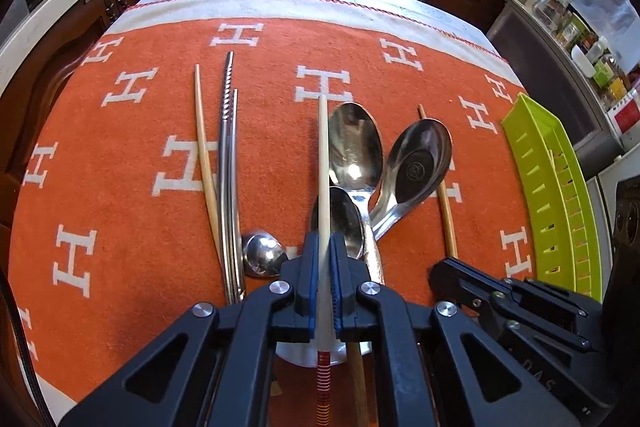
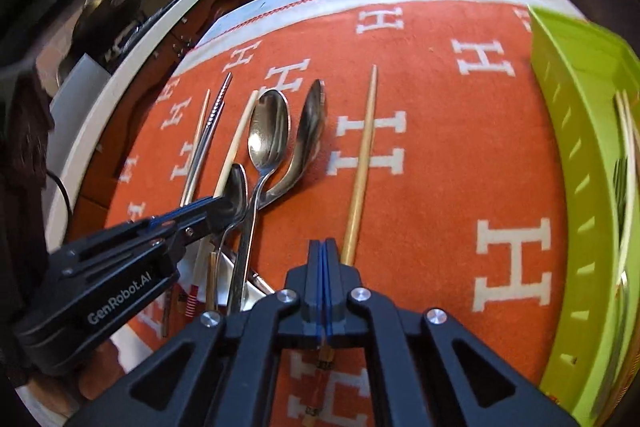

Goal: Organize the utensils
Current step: 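Grasp a red-banded chopstick with the left tool while the right tool grasps a wooden chopstick, then carry both chopsticks into the green tray and open both tools, then move both open tools back over the spoons on the cloth, then grasp a silver spoon handle with the right tool while the left tool grasps another spoon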

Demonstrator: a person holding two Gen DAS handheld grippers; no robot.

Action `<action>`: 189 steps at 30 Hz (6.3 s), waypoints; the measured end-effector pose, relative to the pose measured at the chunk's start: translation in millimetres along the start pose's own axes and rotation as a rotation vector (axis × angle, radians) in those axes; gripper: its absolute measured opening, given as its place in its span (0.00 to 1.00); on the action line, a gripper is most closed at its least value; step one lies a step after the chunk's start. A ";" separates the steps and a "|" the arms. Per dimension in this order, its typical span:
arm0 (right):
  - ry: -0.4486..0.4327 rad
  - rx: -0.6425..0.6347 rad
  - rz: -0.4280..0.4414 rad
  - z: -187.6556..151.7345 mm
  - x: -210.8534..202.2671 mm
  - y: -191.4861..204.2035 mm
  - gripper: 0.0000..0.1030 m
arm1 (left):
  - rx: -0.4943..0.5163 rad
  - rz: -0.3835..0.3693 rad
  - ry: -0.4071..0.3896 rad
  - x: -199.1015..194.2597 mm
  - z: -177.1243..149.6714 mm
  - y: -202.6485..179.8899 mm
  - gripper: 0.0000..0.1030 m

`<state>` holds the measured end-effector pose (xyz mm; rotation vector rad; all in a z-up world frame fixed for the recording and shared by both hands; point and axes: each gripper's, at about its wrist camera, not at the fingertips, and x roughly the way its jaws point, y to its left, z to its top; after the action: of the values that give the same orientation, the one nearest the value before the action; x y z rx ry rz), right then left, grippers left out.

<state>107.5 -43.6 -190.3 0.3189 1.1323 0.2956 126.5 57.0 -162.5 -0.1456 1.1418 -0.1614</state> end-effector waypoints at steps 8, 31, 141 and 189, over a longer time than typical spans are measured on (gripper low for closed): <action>-0.046 0.084 0.076 -3.6 -15.2 -15.7 0.01 | -0.021 -0.011 -0.035 -14.4 2.6 5.9 0.03; -0.125 -0.026 -0.203 -6.3 -21.0 0.4 0.07 | -0.044 -0.031 -0.088 -67.8 -14.6 0.5 0.03; -0.084 0.004 -0.172 -40.4 -91.1 19.1 0.11 | 0.028 0.105 -0.186 -111.9 -43.2 -13.7 0.79; 0.059 0.029 0.096 10.7 19.8 32.0 0.16 | -0.055 0.145 -0.081 -67.1 -38.1 54.4 0.79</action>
<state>123.0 -7.7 -189.9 0.3931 1.1824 0.3752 67.3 122.5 -129.0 -0.1168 1.0726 0.0047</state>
